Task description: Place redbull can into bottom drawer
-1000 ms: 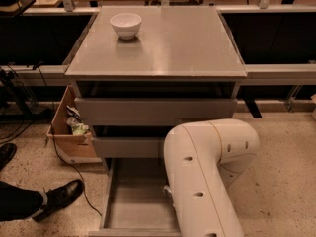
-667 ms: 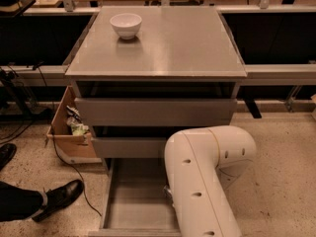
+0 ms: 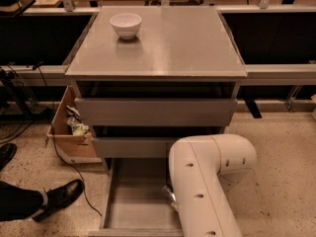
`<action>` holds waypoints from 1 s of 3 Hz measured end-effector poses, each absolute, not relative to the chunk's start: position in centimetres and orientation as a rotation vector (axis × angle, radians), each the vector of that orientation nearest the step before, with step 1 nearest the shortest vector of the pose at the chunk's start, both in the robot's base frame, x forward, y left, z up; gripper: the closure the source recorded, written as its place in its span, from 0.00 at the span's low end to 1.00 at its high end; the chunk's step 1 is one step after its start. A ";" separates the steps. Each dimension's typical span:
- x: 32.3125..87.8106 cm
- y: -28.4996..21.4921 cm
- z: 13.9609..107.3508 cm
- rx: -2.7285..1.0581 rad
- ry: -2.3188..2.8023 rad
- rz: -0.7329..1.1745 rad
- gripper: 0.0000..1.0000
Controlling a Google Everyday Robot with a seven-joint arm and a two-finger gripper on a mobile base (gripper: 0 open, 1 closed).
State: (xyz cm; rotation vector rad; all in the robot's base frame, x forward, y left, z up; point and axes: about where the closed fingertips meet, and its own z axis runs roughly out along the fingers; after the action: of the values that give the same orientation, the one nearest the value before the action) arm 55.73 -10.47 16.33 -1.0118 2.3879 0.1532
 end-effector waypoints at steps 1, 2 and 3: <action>56.1 -10.2 15.2 -1.010 2.382 0.175 1.00; 56.2 -10.2 15.2 -1.012 2.378 0.175 0.82; 56.2 -10.2 15.2 -1.012 2.378 0.175 0.58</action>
Offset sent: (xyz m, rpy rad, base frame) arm 0.0029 0.0022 -0.0105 0.0148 0.0014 0.0041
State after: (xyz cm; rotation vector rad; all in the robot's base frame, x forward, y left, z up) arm 56.21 -10.15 15.15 -1.0125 2.3777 0.1752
